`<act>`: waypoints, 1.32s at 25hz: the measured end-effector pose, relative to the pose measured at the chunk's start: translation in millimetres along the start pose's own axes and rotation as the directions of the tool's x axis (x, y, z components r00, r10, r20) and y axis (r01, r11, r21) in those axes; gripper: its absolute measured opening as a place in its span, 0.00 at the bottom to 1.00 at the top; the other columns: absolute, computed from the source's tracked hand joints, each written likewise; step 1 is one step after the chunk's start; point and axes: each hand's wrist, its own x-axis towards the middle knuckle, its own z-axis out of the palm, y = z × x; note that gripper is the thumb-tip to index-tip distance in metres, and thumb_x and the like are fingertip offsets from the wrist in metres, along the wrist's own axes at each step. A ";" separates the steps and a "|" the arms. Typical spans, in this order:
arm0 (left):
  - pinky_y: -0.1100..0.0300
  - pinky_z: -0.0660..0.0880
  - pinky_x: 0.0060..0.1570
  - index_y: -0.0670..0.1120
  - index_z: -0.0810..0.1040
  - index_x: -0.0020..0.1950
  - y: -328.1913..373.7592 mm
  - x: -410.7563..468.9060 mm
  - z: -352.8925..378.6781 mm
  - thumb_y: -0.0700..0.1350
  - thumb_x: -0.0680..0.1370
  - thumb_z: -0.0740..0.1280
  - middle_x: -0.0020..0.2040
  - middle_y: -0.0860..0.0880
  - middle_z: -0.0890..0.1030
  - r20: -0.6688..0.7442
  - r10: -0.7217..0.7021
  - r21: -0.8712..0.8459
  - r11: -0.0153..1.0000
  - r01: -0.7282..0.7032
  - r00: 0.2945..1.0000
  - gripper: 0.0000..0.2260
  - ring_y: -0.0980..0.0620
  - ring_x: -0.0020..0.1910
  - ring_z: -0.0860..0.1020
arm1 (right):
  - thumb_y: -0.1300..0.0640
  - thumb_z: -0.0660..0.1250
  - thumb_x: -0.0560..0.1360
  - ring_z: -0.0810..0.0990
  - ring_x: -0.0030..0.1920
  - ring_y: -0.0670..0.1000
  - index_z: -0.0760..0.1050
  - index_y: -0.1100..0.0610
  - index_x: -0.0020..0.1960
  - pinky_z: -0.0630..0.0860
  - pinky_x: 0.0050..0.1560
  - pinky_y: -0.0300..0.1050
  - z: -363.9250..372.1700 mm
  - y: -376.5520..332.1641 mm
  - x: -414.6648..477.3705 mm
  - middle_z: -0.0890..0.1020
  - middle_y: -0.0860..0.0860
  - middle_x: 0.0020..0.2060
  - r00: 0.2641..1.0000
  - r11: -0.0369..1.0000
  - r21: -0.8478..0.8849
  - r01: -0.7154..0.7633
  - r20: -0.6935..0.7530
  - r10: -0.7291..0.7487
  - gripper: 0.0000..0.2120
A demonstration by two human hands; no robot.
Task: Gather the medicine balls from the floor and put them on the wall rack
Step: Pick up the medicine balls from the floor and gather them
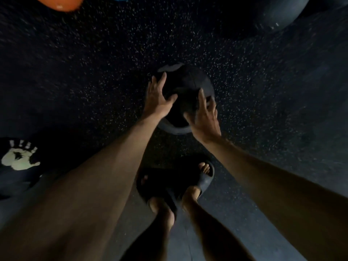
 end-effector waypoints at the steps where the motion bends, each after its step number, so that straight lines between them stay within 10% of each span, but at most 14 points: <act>1: 0.53 0.53 0.78 0.53 0.53 0.81 10.6 17.7 -7.5 0.50 0.80 0.67 0.82 0.46 0.51 0.011 0.005 -0.024 1.000 -0.005 1.000 0.34 0.46 0.80 0.52 | 0.43 0.65 0.79 0.50 0.79 0.63 0.37 0.42 0.80 0.66 0.71 0.60 -1.9 2.4 4.6 0.43 0.58 0.81 1.000 1.000 -0.005 0.007 0.020 -0.007 0.43; 12: 0.42 0.54 0.78 0.41 0.48 0.81 27.1 62.4 -24.5 0.66 0.73 0.66 0.81 0.39 0.46 0.024 0.302 0.042 0.952 -0.303 0.953 0.49 0.41 0.81 0.46 | 0.45 0.67 0.78 0.62 0.75 0.65 0.33 0.36 0.78 0.72 0.66 0.63 -87.9 -31.3 125.1 0.52 0.57 0.80 0.980 0.986 -0.078 -0.149 0.124 0.157 0.47; 15: 0.41 0.57 0.76 0.46 0.45 0.82 31.4 59.8 -18.4 0.73 0.70 0.61 0.80 0.37 0.51 0.006 0.227 0.098 0.969 -0.227 0.974 0.51 0.40 0.79 0.52 | 0.41 0.61 0.81 0.73 0.67 0.62 0.42 0.46 0.82 0.73 0.57 0.50 -120.8 -37.3 168.4 0.72 0.60 0.71 0.982 0.986 0.009 -0.169 0.087 0.167 0.38; 21: 0.38 0.64 0.72 0.53 0.47 0.82 78.8 117.2 -29.2 0.71 0.73 0.61 0.80 0.39 0.56 -0.093 0.103 0.048 0.994 -0.099 0.990 0.45 0.40 0.78 0.56 | 0.40 0.54 0.82 0.73 0.67 0.62 0.67 0.54 0.72 0.69 0.59 0.50 -157.1 -79.2 242.0 0.74 0.59 0.67 0.970 0.978 0.093 -0.188 -0.136 0.200 0.26; 28: 0.41 0.65 0.69 0.49 0.58 0.79 169.7 209.9 -49.4 0.66 0.76 0.65 0.76 0.40 0.61 -0.250 -0.170 -0.160 0.978 0.133 0.953 0.38 0.40 0.74 0.62 | 0.41 0.62 0.79 0.60 0.75 0.60 0.54 0.53 0.80 0.68 0.69 0.56 -171.9 -77.1 240.9 0.59 0.58 0.77 0.974 0.992 0.038 0.121 -0.196 -0.111 0.35; 33: 0.37 0.58 0.75 0.48 0.59 0.80 172.3 212.0 -48.2 0.68 0.74 0.61 0.79 0.34 0.53 -0.218 0.125 -0.081 0.986 -0.146 0.968 0.40 0.34 0.78 0.53 | 0.38 0.59 0.80 0.62 0.74 0.60 0.52 0.48 0.81 0.67 0.68 0.58 -196.7 -95.3 280.7 0.62 0.57 0.76 0.983 0.992 0.125 0.014 -0.185 0.010 0.34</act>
